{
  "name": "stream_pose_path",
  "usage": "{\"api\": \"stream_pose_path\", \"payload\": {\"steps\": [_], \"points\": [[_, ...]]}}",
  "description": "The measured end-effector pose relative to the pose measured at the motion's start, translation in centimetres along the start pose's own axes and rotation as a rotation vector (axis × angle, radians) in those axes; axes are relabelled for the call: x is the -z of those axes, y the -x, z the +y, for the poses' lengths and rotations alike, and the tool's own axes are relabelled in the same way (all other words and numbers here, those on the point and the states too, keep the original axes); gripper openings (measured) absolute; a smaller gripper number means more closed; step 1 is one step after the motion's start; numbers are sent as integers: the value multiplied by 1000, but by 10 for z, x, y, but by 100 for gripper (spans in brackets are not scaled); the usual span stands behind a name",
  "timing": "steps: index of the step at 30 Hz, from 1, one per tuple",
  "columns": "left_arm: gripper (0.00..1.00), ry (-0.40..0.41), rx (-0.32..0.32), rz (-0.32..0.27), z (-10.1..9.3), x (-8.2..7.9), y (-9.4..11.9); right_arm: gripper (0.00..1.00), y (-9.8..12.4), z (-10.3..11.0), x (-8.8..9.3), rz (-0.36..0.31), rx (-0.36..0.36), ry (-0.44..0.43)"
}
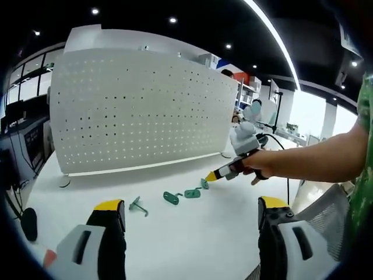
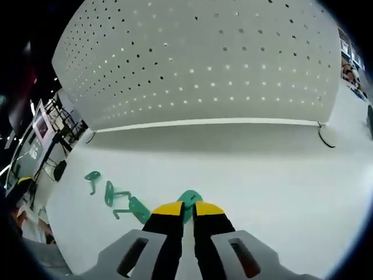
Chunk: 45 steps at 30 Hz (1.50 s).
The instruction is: Insert the hook assembly into the mounting plate slot until the hook locks in place.
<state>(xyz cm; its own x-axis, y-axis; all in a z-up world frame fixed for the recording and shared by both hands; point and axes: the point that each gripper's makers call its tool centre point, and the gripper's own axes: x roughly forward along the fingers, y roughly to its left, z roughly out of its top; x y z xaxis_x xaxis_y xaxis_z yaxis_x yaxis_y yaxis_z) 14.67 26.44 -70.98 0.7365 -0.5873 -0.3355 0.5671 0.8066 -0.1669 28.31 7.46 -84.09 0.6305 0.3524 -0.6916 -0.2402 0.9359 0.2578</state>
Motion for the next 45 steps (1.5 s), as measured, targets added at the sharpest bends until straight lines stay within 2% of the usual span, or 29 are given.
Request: {"api": "stream_pose_path", "payload": {"steps": [3,7,18,35,45], "points": [[97,1,0,-1,0,0,0,4,0,-1,0,-1,0,2],[97,1,1,0,0,0,-1,15,0,2,-5,-16,-16,-50],[96,4,-1,3,1,2,0,5,-3,-1,-3,-5,0,-17],[96,4,6,2,0,2,-2,2,0,-3,-3,-12,-1,-8],[96,0,14,1,-2,0,-3,1,9,1,-9,-43,-10,0]]}}
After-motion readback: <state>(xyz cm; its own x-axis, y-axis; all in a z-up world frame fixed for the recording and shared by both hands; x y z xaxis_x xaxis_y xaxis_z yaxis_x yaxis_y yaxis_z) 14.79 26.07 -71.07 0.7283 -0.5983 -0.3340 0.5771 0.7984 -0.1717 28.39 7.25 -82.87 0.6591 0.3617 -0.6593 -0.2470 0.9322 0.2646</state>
